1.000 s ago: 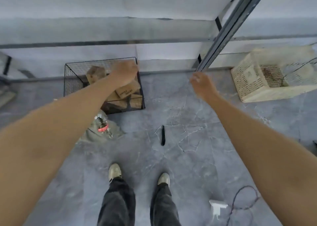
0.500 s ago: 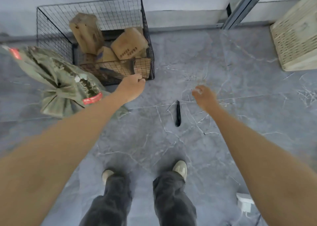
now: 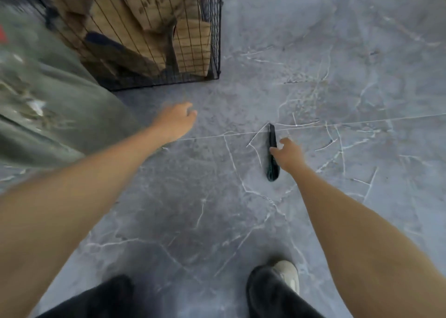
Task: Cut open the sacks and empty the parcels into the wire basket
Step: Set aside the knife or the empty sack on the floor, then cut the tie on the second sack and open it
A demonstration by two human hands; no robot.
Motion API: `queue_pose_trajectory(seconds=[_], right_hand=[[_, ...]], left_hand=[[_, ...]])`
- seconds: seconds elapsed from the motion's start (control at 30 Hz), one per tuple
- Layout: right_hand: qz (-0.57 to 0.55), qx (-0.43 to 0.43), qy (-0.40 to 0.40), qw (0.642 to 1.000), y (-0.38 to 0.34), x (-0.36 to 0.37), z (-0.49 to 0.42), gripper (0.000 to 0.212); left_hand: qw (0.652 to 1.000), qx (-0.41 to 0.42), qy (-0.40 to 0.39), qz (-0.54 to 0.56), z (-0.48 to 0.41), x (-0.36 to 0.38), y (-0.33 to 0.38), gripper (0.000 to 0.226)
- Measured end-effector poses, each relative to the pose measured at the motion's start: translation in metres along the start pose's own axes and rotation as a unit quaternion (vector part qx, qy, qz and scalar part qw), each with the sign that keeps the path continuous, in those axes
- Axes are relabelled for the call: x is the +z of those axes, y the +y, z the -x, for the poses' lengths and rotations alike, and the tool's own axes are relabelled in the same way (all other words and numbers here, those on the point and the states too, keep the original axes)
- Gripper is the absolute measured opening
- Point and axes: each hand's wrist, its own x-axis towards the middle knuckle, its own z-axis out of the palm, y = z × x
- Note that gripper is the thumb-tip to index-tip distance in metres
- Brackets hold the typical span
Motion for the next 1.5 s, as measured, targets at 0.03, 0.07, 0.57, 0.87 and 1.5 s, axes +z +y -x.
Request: queue_pose_trajectory(seconds=[0.03, 0.07, 0.57, 0.87, 1.5], right_hand=[[0.001, 0.000, 0.005, 1.000, 0.004, 0.009, -0.005, 0.044], [0.002, 0.001, 0.008, 1.000, 0.008, 0.018, -0.010, 0.042], [0.096, 0.002, 0.015, 0.995, 0.011, 0.031, -0.034, 0.036], [-0.041, -0.139, 0.026, 0.989, -0.111, -0.027, 0.011, 0.016], [-0.245, -0.456, -0.022, 0.855, -0.338, -0.062, 0.228, 0.010]], left_hand=[[1.000, -0.002, 0.007, -0.003, -0.005, 0.006, -0.003, 0.049], [1.000, -0.002, 0.012, -0.007, -0.009, 0.012, -0.006, 0.049], [0.999, 0.013, 0.039, -0.017, -0.002, 0.017, -0.001, 0.052], [0.993, 0.026, 0.116, -0.015, 0.047, -0.060, 0.014, 0.050], [0.886, 0.144, 0.436, -0.068, 0.184, -0.278, -0.036, 0.035]])
